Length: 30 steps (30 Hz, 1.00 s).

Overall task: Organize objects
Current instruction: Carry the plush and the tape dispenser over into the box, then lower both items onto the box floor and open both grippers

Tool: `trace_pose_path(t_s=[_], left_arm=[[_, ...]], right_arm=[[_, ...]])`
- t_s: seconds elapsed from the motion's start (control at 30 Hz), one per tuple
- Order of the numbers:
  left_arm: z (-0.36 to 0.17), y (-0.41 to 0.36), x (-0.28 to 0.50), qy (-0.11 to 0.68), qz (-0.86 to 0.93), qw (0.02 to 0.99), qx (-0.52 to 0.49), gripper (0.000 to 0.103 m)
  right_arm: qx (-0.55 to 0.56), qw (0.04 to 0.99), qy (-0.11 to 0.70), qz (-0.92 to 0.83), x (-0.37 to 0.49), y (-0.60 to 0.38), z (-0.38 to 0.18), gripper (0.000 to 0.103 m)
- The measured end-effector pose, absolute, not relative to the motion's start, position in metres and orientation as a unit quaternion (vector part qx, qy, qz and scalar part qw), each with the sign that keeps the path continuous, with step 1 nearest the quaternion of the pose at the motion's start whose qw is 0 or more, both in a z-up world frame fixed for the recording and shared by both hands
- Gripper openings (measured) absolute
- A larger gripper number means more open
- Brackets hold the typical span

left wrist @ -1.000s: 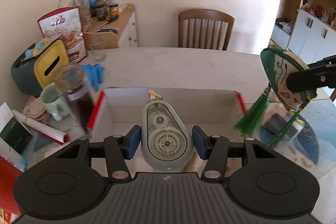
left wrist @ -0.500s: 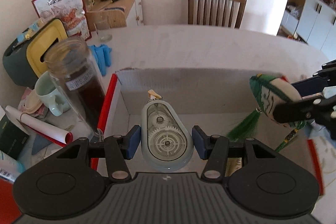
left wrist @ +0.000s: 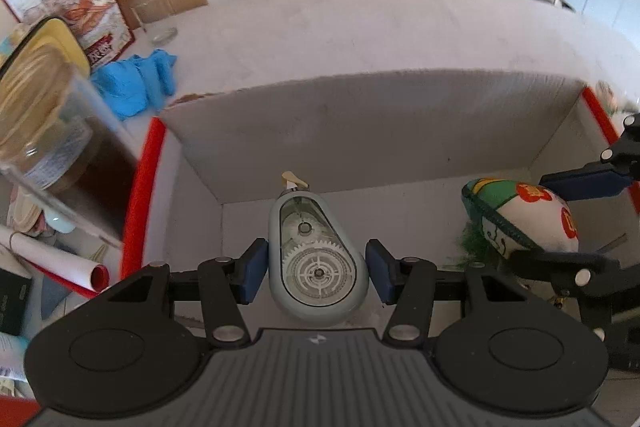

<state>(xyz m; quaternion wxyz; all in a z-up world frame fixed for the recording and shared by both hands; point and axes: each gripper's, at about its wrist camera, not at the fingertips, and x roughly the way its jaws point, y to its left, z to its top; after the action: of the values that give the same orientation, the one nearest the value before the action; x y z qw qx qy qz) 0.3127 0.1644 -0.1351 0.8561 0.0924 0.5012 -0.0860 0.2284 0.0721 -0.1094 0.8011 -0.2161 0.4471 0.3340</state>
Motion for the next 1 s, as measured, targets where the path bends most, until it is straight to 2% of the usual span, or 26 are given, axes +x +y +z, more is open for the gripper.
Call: trace_pose_path(t_s=[0.3,0.57,0.6,0.7,0.83,1.0], left_arm=[[-0.153,0.147,0.326,0.550,-0.095,0.821,0.122,0.054],[-0.157,0.149,0.327,0.561,-0.093,0.813,0.125,0.054],[-0.156,0.150,0.326,0.560,-0.091,0.814,0.125,0.055],[-0.152,0.152,0.325,0.551,-0.085,0.822,0.118,0.065],[-0.142,0.153,0.318,0.539,-0.081,0.832,0.104,0.070],[-0.129,0.151,0.308,0.521,-0.072,0.845,0.094,0.071]], right_arm=[[-0.207,0.799,0.455,0.334,0.232,0.073,-0.113,0.047],[-0.205,0.803,0.446,0.339,0.227,0.063,-0.106,0.049],[-0.204,0.802,0.445,0.341,0.227,0.062,-0.105,0.052],[-0.199,0.810,0.433,0.342,0.224,0.056,-0.100,0.063],[-0.187,0.812,0.429,0.348,0.221,0.045,-0.090,0.063],[-0.161,0.816,0.427,0.355,0.217,0.030,-0.077,0.063]])
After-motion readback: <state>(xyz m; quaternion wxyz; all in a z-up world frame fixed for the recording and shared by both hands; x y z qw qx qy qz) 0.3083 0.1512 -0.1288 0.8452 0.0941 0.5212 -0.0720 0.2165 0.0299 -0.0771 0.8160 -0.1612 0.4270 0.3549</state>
